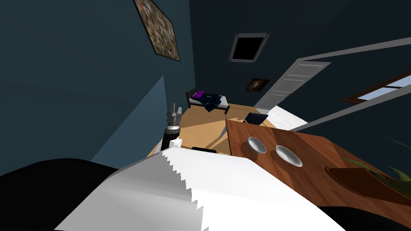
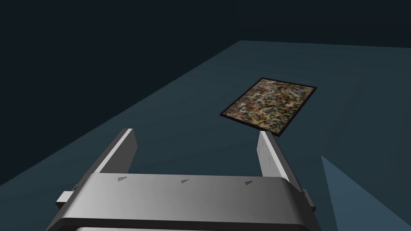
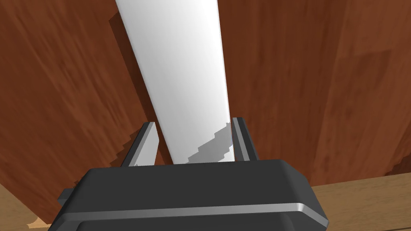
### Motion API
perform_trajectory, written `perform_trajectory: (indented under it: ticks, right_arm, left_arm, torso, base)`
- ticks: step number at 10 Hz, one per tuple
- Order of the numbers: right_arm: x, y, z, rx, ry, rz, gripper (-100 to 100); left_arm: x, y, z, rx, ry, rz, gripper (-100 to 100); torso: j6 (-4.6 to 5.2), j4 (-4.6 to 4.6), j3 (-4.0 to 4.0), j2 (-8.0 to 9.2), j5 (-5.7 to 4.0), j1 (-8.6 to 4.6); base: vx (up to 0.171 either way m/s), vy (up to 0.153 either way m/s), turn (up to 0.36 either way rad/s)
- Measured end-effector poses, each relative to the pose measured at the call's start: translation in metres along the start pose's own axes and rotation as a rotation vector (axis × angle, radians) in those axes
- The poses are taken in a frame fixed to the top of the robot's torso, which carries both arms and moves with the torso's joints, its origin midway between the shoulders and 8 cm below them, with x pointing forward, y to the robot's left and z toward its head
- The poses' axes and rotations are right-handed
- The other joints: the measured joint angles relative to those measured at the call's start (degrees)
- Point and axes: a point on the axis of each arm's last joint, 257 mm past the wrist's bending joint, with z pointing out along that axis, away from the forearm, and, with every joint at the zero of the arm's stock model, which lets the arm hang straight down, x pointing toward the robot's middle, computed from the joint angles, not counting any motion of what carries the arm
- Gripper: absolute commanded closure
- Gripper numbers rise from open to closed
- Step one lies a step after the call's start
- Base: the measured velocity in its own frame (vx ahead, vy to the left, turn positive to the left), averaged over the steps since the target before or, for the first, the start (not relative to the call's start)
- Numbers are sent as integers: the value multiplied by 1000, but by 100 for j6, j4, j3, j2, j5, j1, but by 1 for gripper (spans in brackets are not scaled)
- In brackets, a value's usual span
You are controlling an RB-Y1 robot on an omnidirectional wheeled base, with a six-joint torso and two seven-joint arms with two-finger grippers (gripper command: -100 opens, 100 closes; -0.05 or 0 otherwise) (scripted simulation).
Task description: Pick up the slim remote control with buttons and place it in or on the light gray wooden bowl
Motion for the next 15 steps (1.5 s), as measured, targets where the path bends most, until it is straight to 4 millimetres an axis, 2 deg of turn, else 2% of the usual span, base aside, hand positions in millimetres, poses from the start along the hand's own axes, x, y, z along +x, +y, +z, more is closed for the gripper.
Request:
perform_trajectory:
  ticks: [3,4,5,7,8,9,12,15]
  right_arm:
    - [0,0,0,1,0,-1,100]
    - [0,0,0,0,0,-1,0]
    - [0,0,0,1,0,-1,100]
    - [3,2,-9,2,0,0,100]
    - [4,2,-9,3,0,1,0]
    - [4,2,-9,3,-1,1,100]
    - [28,41,-36,-64,38,-20,100]
    - [50,75,-63,-119,63,-15,100]
  left_arm:
    - [0,0,0,0,0,0,0]
    - [0,0,0,0,0,0,0]
    - [0,0,0,0,0,0,0]
    - [0,0,0,0,0,0,0]
    - [0,0,0,0,0,0,0]
    - [0,0,0,0,0,0,0]
    - [0,0,0,0,0,0,0]
    - [0,0,0,0,0,0,0]
  torso:
    - [1,1,1,2,0,-1]
    - [1,1,1,2,0,-1]
    - [1,1,1,2,0,-1]
    - [-2,2,4,7,4,6]
    - [1,2,3,5,2,3]
    - [1,1,2,3,2,2]
    - [-14,-7,-28,-51,25,71]
    - [-29,-16,-54,-97,23,40]
  base:
    - [0,0,0]
    - [0,0,0]
    - [-11,13,16]
    - [-14,9,10]
    - [0,0,0]
    - [39,87,134]
    - [112,144,103]
    - [198,69,194]
